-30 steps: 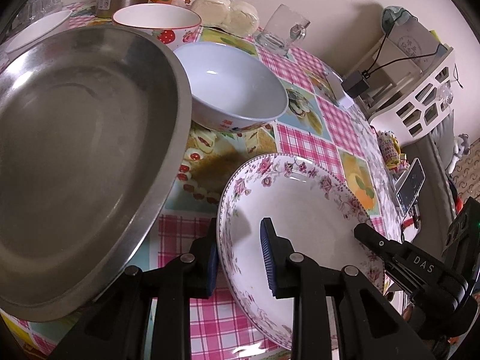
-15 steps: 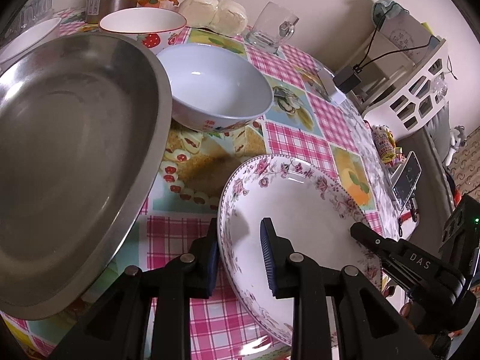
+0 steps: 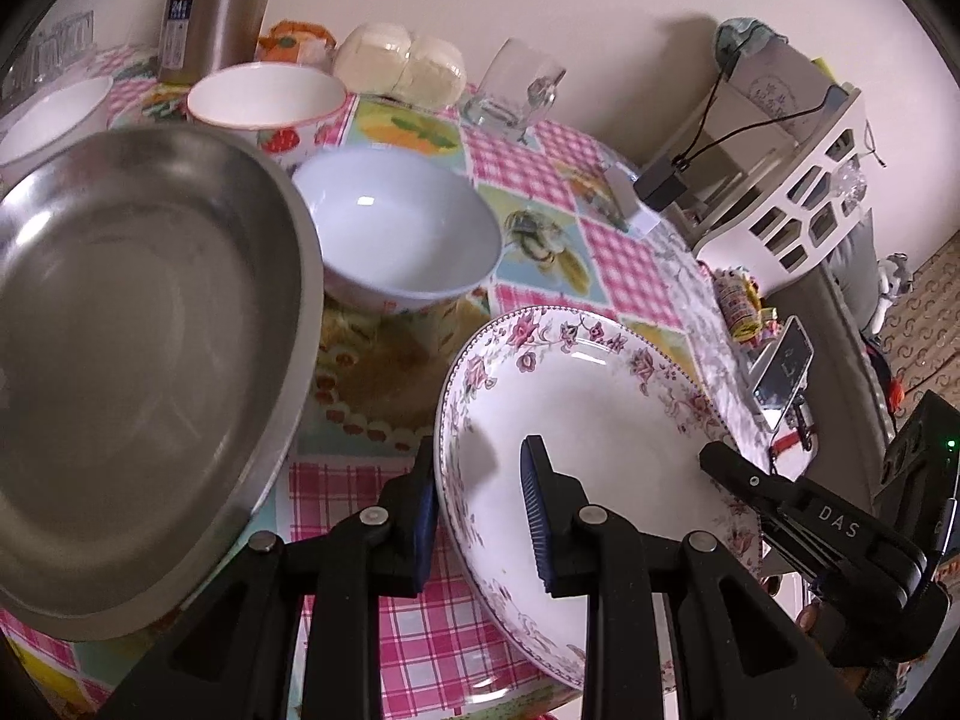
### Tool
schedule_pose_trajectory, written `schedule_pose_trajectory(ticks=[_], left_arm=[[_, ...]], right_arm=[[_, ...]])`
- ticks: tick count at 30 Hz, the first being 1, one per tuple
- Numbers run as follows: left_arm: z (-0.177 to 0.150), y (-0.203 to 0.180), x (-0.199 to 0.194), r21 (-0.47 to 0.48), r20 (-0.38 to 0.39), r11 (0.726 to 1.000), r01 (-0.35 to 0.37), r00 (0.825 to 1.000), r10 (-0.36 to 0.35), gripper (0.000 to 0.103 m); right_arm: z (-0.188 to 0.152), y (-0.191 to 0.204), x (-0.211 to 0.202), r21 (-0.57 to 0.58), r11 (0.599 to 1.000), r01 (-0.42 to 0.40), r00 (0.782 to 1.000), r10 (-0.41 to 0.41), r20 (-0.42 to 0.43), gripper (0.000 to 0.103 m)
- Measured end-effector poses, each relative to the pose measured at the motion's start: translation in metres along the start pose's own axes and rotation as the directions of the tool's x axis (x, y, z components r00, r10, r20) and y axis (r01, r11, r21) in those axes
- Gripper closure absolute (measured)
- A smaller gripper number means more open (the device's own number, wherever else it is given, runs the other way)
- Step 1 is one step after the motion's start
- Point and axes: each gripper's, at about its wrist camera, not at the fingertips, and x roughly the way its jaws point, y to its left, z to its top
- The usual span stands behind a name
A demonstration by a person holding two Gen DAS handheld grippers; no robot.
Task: Organize plates and bowls
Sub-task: 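Lift the floral plate with both tools and carry it over the steel basin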
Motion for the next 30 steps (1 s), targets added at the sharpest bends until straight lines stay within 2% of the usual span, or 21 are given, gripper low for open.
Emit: schedule_pose_trajectory(ticks=[11,15,30], left_arm=[[0.017,0.01,-0.039,-0.024,0.087,0.999,0.022,0.996,-0.019,0.076],[0.024,0.022,-0.053,-0.049,0.116,0.999,0.012,0.993,-0.006,0.076],[0.041,0.08,-0.087,-0.14,0.152,0.99,-0.031,0.987,0.053,0.076]], right_arm=[[0.002,0.042,-0.025,-0.079,0.996,-0.04,0.995,0.046,0.084,0.09],[-0.003,0.058,-0.02,-0.11,0.993,-0.049,0.996,0.057,0.074,0.09],[-0.021,0.124,0.0,-0.185,0.978,-0.098,0.994,0.107,0.038,0.09]])
